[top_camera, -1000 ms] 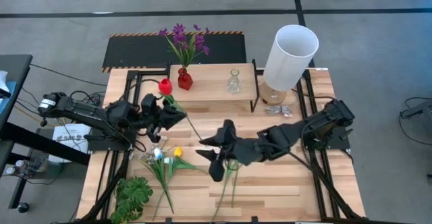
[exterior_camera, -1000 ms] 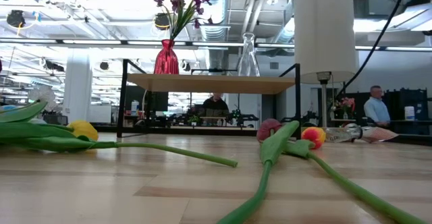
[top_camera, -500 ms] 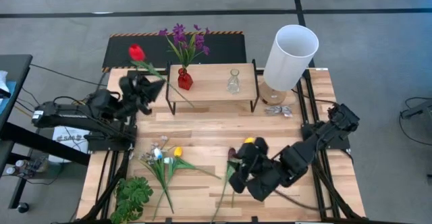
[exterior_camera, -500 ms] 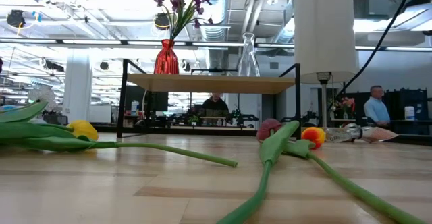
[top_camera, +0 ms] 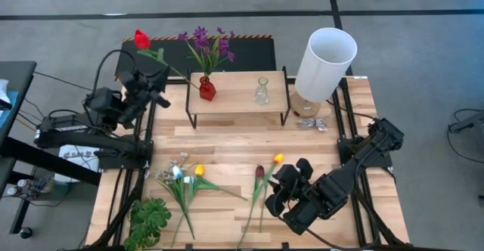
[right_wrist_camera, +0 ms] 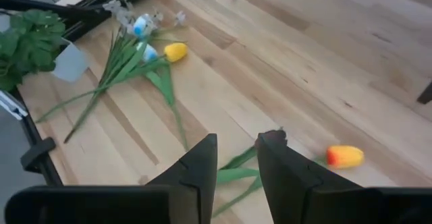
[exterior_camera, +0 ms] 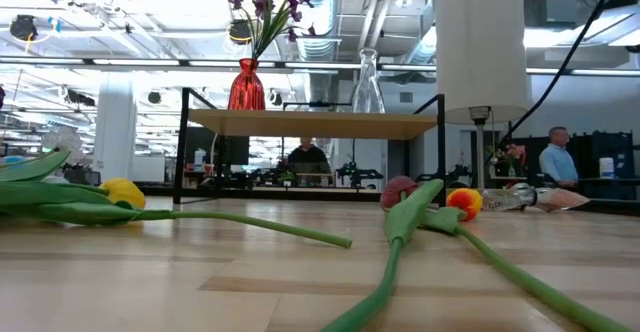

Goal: Pick and place flowers into a vace then onto a shelf
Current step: Put the red flower into the red vase on the shelf

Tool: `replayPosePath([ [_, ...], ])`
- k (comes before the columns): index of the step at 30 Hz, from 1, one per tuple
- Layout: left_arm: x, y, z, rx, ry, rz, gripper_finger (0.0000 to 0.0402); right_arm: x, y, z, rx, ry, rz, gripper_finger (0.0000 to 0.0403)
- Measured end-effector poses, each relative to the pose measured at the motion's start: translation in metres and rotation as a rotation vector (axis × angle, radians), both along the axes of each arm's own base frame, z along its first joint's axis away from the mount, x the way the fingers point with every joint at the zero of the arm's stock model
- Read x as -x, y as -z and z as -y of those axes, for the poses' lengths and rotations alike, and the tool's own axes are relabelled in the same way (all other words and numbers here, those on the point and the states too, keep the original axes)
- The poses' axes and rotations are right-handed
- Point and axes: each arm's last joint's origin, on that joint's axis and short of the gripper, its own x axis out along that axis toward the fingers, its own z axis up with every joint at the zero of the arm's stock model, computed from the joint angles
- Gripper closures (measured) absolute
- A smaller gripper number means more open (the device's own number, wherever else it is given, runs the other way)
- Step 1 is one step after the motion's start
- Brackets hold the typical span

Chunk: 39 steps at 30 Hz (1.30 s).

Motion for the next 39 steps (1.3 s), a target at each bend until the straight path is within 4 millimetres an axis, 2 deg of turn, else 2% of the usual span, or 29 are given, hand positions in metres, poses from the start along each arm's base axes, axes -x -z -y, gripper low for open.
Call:
replayPosePath([
  [6,0.001,0.000,-0.007,-0.004,-0.082,-0.034,0.0402,0.001,0.007,0.001,0.012,0.009,-0.012,0.0305],
  [12,-0.014,0.006,-0.020,-0.021,-0.095,-0.090,0.0401,-0.002,0.014,0.005,0.018,0.023,-0.020,0.0305],
  [18,-0.027,0.014,-0.037,-0.002,-0.104,-0.123,0.0401,-0.002,0.014,0.003,0.002,0.027,-0.008,0.0305],
  [22,-0.029,0.015,-0.044,0.004,-0.091,-0.098,0.0401,0.001,0.014,-0.002,-0.013,0.026,0.002,0.0305],
  [29,-0.026,0.016,-0.053,0.026,-0.105,-0.079,0.0401,0.002,0.013,-0.005,-0.024,0.017,0.015,0.0305],
  [39,-0.040,0.026,-0.061,0.066,-0.095,-0.118,0.0401,0.002,0.013,-0.005,-0.021,0.014,0.016,0.0305],
])
